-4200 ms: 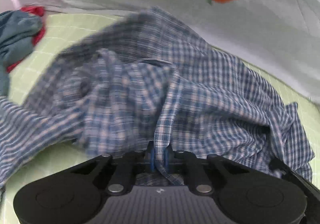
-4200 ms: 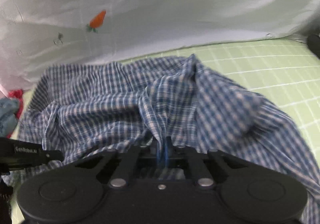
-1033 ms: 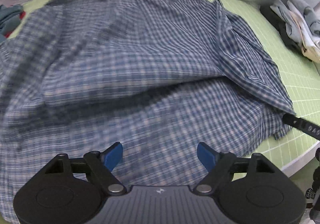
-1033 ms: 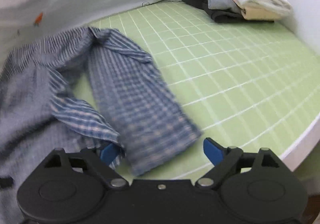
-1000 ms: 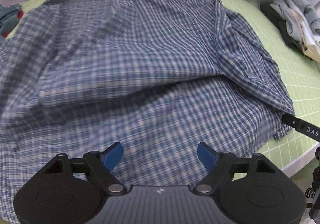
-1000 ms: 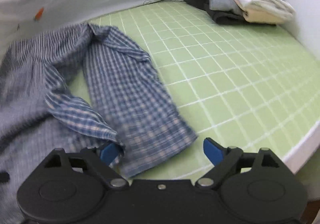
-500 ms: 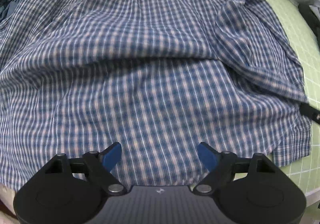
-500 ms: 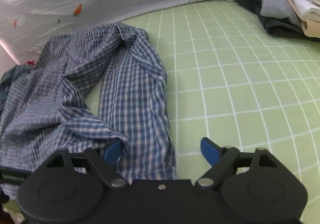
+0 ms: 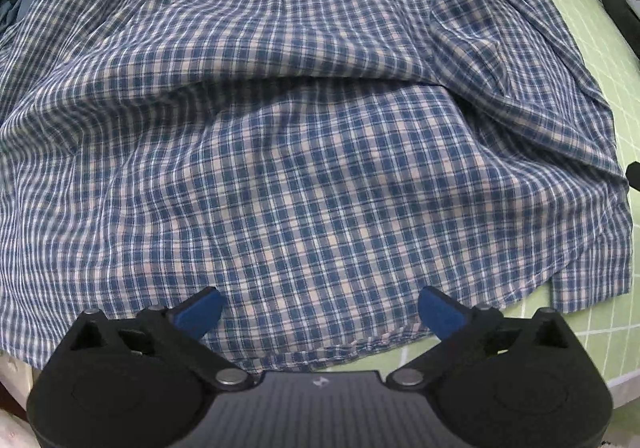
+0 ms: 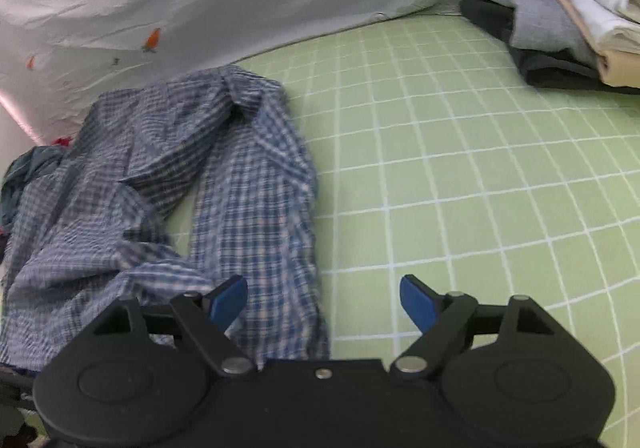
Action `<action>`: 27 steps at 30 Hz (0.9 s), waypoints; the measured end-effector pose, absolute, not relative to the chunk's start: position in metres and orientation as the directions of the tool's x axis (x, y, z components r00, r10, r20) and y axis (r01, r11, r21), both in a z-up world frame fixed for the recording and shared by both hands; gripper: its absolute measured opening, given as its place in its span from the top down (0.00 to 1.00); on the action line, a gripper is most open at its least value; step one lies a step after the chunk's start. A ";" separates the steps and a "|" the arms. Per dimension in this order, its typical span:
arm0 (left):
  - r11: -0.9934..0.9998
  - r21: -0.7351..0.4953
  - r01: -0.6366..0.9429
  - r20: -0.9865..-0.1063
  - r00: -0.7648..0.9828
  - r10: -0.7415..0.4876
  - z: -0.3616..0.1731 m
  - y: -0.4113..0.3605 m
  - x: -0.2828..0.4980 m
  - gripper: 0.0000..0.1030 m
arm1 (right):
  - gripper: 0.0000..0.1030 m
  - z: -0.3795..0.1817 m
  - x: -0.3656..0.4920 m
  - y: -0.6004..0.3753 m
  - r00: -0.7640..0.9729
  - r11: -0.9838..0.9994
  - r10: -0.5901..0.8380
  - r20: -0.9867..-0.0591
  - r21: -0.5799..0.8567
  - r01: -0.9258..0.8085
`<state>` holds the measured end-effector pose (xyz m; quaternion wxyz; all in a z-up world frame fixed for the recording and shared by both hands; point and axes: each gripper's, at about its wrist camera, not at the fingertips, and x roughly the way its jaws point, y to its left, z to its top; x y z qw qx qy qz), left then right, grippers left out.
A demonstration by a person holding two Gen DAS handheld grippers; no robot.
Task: Fold clothes
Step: 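Grasp the sleeve cuff with the right gripper and pull it outward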
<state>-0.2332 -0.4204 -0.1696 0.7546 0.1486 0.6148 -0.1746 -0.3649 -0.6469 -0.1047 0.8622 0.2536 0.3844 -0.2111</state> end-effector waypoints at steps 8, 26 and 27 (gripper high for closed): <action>0.866 0.011 0.500 -0.982 0.170 -0.085 -0.173 -0.412 -0.230 0.00 | 0.37 -0.116 -0.358 -0.632 0.568 0.780 -0.168 -0.806 0.243 0.576; 0.870 0.009 0.493 -0.983 0.162 -0.082 -0.173 -0.420 -0.214 0.00 | 0.98 -0.093 -0.341 -0.645 0.498 0.841 -0.504 -0.705 -0.269 0.470; 0.872 0.010 0.490 -0.983 0.164 -0.081 -0.173 -0.419 -0.214 0.00 | 0.98 -0.086 -0.341 -0.653 0.497 0.811 -0.569 -0.655 -0.347 0.471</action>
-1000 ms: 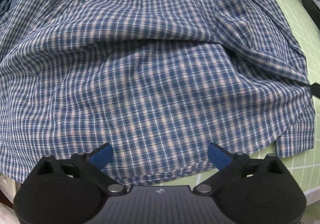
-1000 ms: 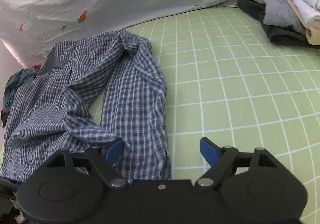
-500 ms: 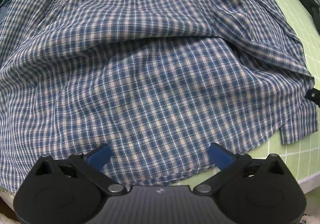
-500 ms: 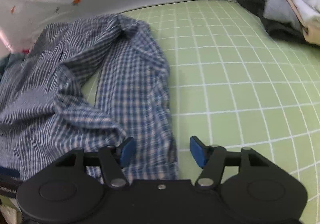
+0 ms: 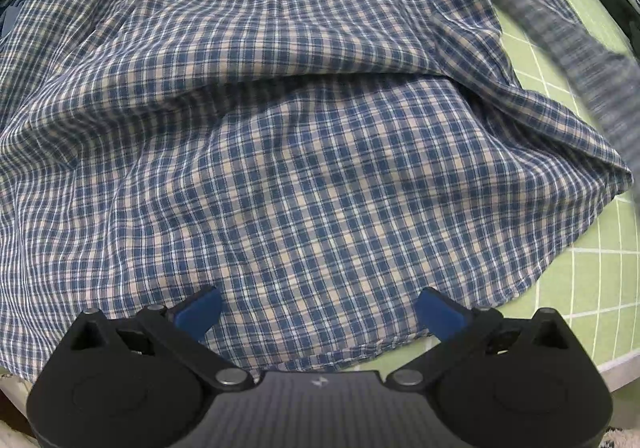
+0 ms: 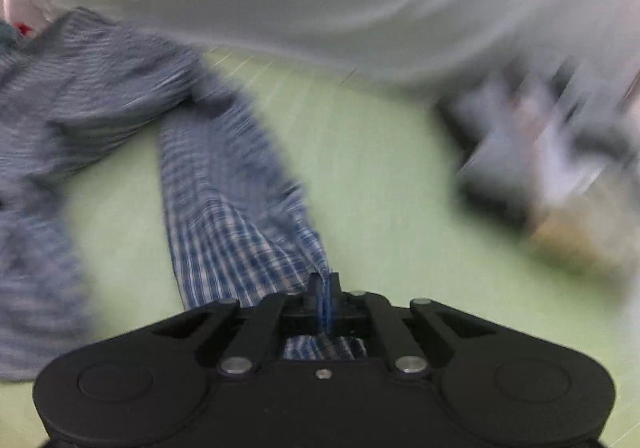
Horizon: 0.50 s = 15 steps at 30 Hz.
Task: Fold clothes
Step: 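Grasp the sleeve cuff with the right gripper and pull it outward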
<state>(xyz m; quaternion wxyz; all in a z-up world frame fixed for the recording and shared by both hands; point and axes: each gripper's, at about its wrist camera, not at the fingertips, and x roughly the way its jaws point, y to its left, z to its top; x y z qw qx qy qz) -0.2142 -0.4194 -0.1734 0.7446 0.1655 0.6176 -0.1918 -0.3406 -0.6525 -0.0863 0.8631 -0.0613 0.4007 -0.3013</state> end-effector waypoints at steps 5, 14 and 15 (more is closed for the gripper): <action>0.885 0.011 0.466 -0.983 0.167 -0.076 -0.171 -0.418 -0.221 0.00 | 0.98 -0.058 -0.346 -0.662 0.514 0.577 -0.797 -0.316 -0.648 0.496; 0.897 0.011 0.442 -0.984 0.162 -0.068 -0.172 -0.418 -0.222 0.00 | 0.95 -0.139 -0.372 -0.643 0.407 0.754 -0.657 -0.635 -0.548 0.361; 0.898 0.011 0.439 -0.985 0.160 -0.066 -0.171 -0.418 -0.221 0.00 | 0.93 -0.138 -0.377 -0.640 0.410 0.766 -0.642 -0.649 -0.514 0.385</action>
